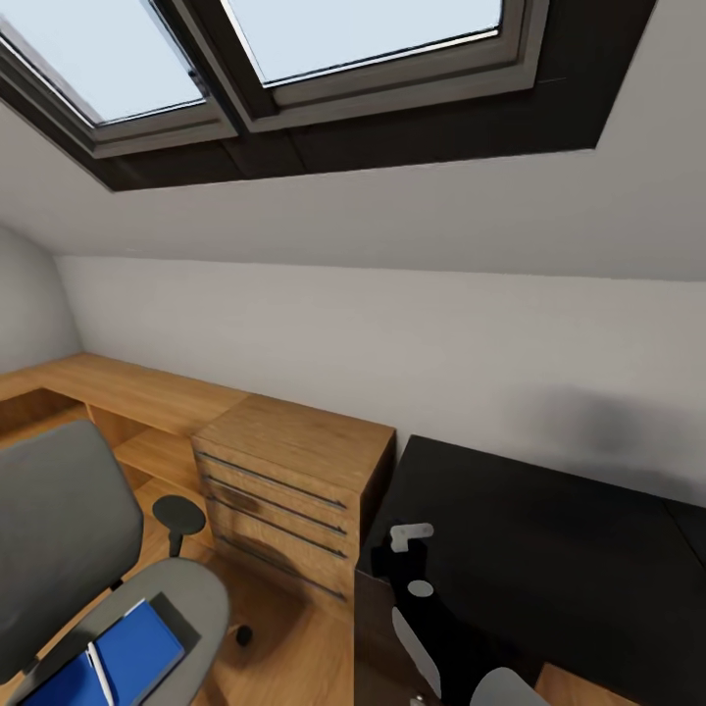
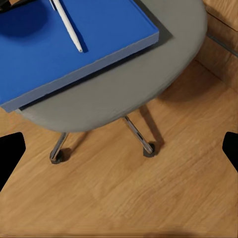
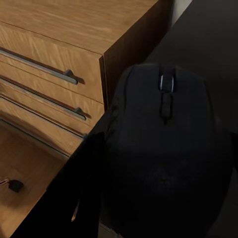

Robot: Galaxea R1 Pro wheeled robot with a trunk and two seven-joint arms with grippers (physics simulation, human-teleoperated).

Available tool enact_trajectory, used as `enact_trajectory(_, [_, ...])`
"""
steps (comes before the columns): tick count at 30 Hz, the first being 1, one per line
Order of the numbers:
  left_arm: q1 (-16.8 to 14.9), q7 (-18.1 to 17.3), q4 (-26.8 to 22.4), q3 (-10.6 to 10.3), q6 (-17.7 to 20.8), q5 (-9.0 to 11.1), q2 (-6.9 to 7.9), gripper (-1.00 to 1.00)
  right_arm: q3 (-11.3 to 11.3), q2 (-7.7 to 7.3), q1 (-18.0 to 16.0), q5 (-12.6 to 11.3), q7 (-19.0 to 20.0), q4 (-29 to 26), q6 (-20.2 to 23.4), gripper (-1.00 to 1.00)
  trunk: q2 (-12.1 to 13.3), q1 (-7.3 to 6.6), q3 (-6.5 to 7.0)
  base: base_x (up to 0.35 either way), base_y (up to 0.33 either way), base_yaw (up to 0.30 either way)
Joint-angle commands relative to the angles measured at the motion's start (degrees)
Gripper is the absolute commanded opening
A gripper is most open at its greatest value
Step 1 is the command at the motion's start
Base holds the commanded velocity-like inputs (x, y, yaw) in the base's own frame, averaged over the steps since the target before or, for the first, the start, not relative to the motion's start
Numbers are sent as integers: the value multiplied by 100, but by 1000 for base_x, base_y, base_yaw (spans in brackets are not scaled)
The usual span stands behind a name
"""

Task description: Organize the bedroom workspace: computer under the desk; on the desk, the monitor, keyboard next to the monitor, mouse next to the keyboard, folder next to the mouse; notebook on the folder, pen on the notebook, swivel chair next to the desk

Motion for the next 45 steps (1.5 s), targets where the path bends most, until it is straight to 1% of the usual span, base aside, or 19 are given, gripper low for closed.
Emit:
enact_trajectory(1, [2,4,-5,2,-10,58,-2,100,26,0,-7,-49,-30,4,-8,-100,-5,2,-6,106,0,0])
enact_trajectory(6, [2,0,7,0,-13,55,-2,100,12,0,-7,-73,-18,99,-42,-100,-5,2,-6,242,0,0])
enact_trajectory(8, [2,0,7,2,-13,58,-2,100,5,0,-7,-176,-14,122,-46,-100,-5,2,-6,300,0,0])
enact_trajectory(9, [2,-1,7,4,-13,60,-2,100,7,0,-7,-298,-7,132,-47,-100,-5,2,-6,309,0,0])
enact_trajectory(10, [2,-1,7,7,-13,62,-2,100,11,0,-7,-640,44,150,-36,-100,-5,2,-6,317,0,0])
enact_trajectory(12, [2,-1,7,8,-13,63,-2,100,5,0,-7,-762,92,154,-30,-100,-5,2,-6,289,0,0])
enact_trajectory(16, [2,-1,6,8,-13,63,-2,100,-8,0,-7,-866,177,230,-18,-100,-5,2,-6,133,0,0])
enact_trajectory(19, [2,-1,-19,9,-17,69,-2,100,-5,0,-7,-896,192,372,-9,-100,-5,2,-6,25,0,0])
enact_trajectory(20, [2,-3,-33,12,-21,71,-2,100,-8,0,-7,-908,189,419,102,-100,-5,2,-6,3,0,0])
enact_trajectory(22, [2,-2,-35,15,-22,72,-2,100,-13,0,-9,-912,180,425,173,-100,-5,2,-6,2,0,0])
enact_trajectory(24, [2,-1,-36,15,-20,72,-2,100,-55,0,-13,-914,163,429,274,-100,-5,2,-6,1,0,0])
enact_trajectory(30, [2,-7,-36,13,-22,72,-2,100,-232,0,-15,-911,145,432,356,-100,-5,2,-6,0,0,0])
enact_trajectory(34, [2,-5,-37,15,-22,72,-2,100,-264,0,-15,-907,136,434,364,-100,-5,2,-6,0,0,0])
enact_trajectory(44, [2,0,-42,11,-22,72,-2,100,-266,0,-15,-905,49,441,364,-100,-406,221,-186,0,0,0])
enact_trajectory(45, [2,-1,-42,11,-22,72,-2,100,-266,0,-15,-906,46,441,364,-100,-406,221,-186,0,0,0])
